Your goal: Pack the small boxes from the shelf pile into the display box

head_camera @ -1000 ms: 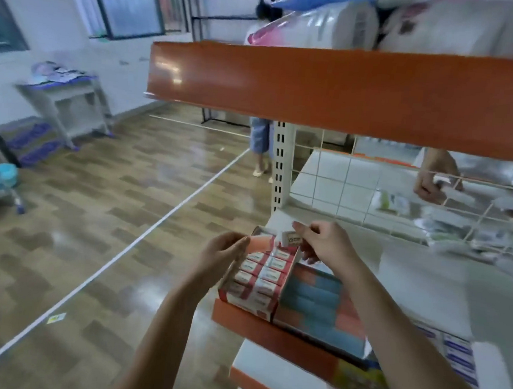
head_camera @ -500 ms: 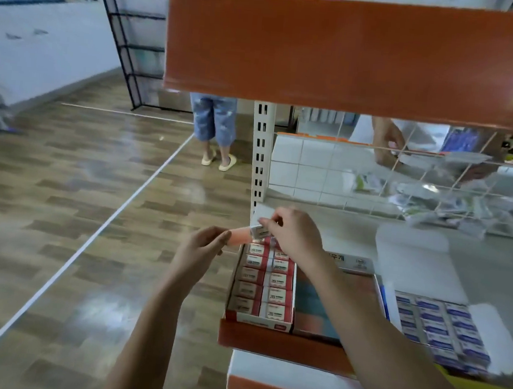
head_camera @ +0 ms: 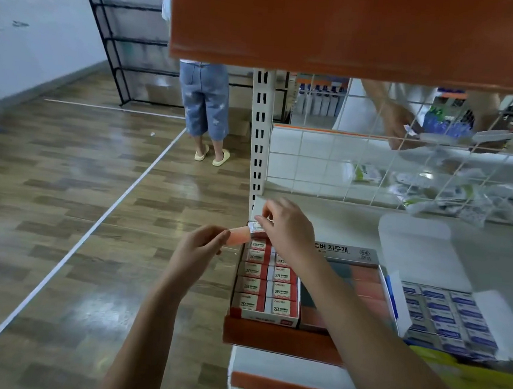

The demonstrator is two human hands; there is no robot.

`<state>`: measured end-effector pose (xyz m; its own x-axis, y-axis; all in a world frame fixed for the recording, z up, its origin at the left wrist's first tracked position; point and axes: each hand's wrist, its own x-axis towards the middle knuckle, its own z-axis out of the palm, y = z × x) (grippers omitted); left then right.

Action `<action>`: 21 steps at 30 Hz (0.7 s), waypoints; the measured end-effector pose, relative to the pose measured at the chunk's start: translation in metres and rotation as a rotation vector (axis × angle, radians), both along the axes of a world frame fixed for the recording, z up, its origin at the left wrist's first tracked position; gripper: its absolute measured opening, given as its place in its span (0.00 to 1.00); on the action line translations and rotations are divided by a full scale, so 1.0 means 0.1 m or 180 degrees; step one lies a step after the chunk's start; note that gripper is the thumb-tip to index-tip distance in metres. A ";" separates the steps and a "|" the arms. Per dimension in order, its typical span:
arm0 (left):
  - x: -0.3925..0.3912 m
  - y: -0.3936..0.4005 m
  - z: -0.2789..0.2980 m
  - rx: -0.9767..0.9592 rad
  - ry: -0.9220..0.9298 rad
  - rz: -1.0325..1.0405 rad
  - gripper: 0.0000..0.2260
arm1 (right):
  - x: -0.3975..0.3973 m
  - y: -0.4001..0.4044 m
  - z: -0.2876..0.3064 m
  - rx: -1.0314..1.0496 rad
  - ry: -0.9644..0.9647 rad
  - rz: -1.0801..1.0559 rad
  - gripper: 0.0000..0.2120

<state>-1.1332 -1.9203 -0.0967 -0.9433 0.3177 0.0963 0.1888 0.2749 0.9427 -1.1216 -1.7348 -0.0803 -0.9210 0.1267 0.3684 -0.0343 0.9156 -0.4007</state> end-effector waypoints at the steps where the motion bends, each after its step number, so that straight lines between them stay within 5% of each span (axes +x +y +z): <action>1: 0.00 0.00 0.00 -0.0014 -0.0007 -0.0005 0.07 | 0.01 0.00 -0.01 -0.0015 0.0001 0.0011 0.07; 10: 0.01 -0.01 0.05 0.0020 0.0009 0.0022 0.07 | 0.17 0.16 0.05 -0.0199 -0.0449 0.0369 0.15; 21: 0.06 -0.03 0.10 0.0082 -0.0069 0.0003 0.07 | 0.16 0.14 0.11 -0.0177 -0.0509 0.0459 0.12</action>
